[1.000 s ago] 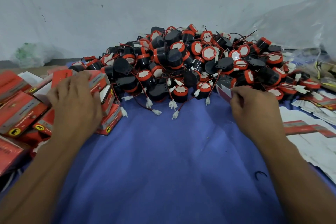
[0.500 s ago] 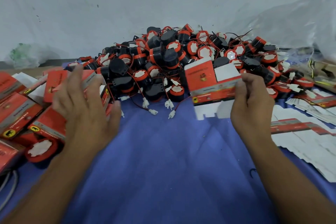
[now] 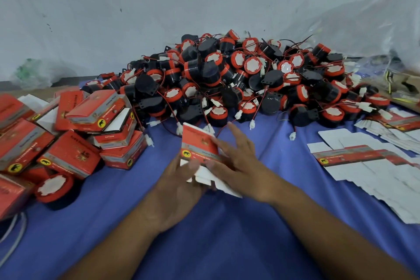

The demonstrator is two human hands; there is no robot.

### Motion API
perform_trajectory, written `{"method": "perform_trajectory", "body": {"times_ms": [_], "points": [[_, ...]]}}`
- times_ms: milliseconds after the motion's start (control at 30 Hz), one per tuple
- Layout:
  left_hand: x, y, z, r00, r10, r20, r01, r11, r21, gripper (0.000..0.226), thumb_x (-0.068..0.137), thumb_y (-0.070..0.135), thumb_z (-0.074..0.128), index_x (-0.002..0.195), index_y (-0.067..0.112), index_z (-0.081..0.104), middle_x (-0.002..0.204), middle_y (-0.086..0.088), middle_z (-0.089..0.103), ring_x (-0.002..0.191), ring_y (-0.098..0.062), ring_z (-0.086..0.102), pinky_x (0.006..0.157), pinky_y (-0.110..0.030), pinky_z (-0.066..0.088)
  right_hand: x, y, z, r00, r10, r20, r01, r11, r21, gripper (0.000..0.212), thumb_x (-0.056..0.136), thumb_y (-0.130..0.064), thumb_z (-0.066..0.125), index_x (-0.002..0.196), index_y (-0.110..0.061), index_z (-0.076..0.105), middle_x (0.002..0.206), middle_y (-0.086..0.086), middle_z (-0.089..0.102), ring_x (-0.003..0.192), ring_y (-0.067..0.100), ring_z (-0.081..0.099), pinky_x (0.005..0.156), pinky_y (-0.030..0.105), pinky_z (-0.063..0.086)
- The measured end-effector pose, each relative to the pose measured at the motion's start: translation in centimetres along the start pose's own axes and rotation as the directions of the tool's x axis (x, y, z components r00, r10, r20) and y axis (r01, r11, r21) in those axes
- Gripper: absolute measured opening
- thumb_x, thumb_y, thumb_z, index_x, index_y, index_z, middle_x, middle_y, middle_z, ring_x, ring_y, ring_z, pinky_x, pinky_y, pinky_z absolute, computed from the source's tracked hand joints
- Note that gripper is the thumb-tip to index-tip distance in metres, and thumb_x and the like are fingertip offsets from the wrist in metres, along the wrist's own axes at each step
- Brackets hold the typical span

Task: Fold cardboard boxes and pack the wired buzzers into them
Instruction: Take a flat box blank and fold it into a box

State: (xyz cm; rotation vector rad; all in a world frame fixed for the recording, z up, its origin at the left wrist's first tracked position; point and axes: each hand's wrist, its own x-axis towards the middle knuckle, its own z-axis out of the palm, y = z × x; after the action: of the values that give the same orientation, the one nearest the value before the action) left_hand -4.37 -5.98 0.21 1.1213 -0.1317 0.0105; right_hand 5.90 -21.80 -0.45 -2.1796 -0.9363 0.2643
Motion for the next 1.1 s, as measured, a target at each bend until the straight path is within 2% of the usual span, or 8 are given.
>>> {"method": "perform_trajectory", "body": {"times_ms": [100,200,267,400,600,733,900,1100], "points": [[0.1,0.9,-0.7,0.998,-0.052,-0.043,0.040,0.970,-0.241,0.106,0.055,0.049,0.094,0.139,0.002,0.051,0.128,-0.021,0.059,0.114,-0.035,0.059,0.093,-0.041,0.055,-0.5,-0.9,-0.6,0.984,-0.139,0.115,0.112,0.971,0.213,0.079,0.081,-0.076,0.050,0.151,-0.046,0.029,0.156,-0.030,0.011,0.143,-0.014,0.012,0.117,0.016,0.021],[0.0,1.5,-1.0,0.999,-0.009,-0.050,0.003,0.992,-0.126,0.115,0.058,0.048,0.092,0.144,-0.006,0.038,0.128,-0.028,0.058,0.112,-0.039,0.062,0.096,-0.043,0.053,-0.8,-2.0,-0.4,0.974,-0.178,0.140,0.105,0.901,0.420,0.052,0.084,-0.064,0.061,0.130,-0.067,0.037,0.146,-0.024,0.039,0.135,-0.009,0.038,0.109,0.019,0.037],[-0.2,1.1,-0.8,0.999,-0.027,-0.030,0.027,1.000,-0.009,0.109,0.060,0.043,0.092,0.140,-0.009,0.041,0.130,-0.034,0.055,0.117,-0.046,0.058,0.105,-0.050,0.046,-1.0,-2.1,-0.1,0.981,-0.133,0.142,0.047,0.872,0.488,0.068,0.076,-0.061,0.072,0.132,-0.068,0.035,0.144,-0.015,0.048,0.131,-0.001,0.048,0.106,0.027,0.045],[-0.4,0.7,0.0,0.998,-0.056,-0.036,0.058,0.997,0.049,0.109,0.056,0.046,0.093,0.138,-0.007,0.044,0.128,-0.034,0.057,0.116,-0.048,0.057,0.105,-0.056,0.043,-1.3,-1.7,0.1,0.986,-0.106,0.132,0.025,0.864,0.504,0.103,0.074,-0.046,0.080,0.156,-0.038,0.018,0.116,-0.018,0.068,0.104,0.002,0.066,0.084,0.020,0.053],[0.0,0.4,0.2,0.996,-0.071,-0.051,0.069,0.996,-0.049,0.123,0.057,0.058,0.089,0.144,-0.009,0.033,0.137,-0.042,0.043,0.128,-0.056,0.042,0.111,-0.065,0.031,-1.3,-2.3,0.7,0.998,-0.065,-0.022,0.065,0.796,0.602,0.099,0.066,-0.046,0.078,0.152,-0.037,0.029,0.141,-0.021,0.051,0.112,0.011,0.064,0.093,0.027,0.053],[0.3,0.5,0.2,0.997,-0.068,-0.035,0.064,0.991,-0.119,0.110,0.066,0.066,0.079,0.149,0.009,0.035,0.136,-0.028,0.055,0.126,-0.043,0.054,0.100,-0.047,0.051,-1.3,-2.3,0.5,0.991,-0.003,-0.133,0.091,0.741,0.665,0.081,0.063,-0.048,0.079,0.136,-0.049,0.043,0.129,-0.027,0.055,0.105,0.013,0.066,0.087,0.029,0.055],[0.6,0.5,-0.1,0.992,-0.060,-0.107,0.050,0.994,-0.094,0.110,0.060,0.050,0.090,0.151,0.023,0.034,0.139,-0.025,0.053,0.124,-0.042,0.053,0.109,-0.056,0.037,-1.3,-2.0,1.2,0.958,0.138,-0.251,0.101,0.658,0.747,0.076,0.056,-0.044,0.088,0.125,-0.038,0.057,0.111,-0.016,0.070,0.094,0.007,0.070,0.075,0.023,0.054],[0.3,0.8,-0.1,0.977,-0.045,-0.207,0.046,0.999,0.000,0.047,0.089,0.016,0.068,0.133,0.006,0.053,0.108,-0.018,0.067,0.095,-0.028,0.068,0.078,-0.043,0.057,-1.0,-1.9,1.1,0.977,0.131,-0.166,0.031,0.686,0.727,0.068,0.059,-0.056,0.083,0.122,-0.046,0.059,0.112,0.004,0.073,0.106,0.022,0.069,0.091,0.034,0.056]]}}
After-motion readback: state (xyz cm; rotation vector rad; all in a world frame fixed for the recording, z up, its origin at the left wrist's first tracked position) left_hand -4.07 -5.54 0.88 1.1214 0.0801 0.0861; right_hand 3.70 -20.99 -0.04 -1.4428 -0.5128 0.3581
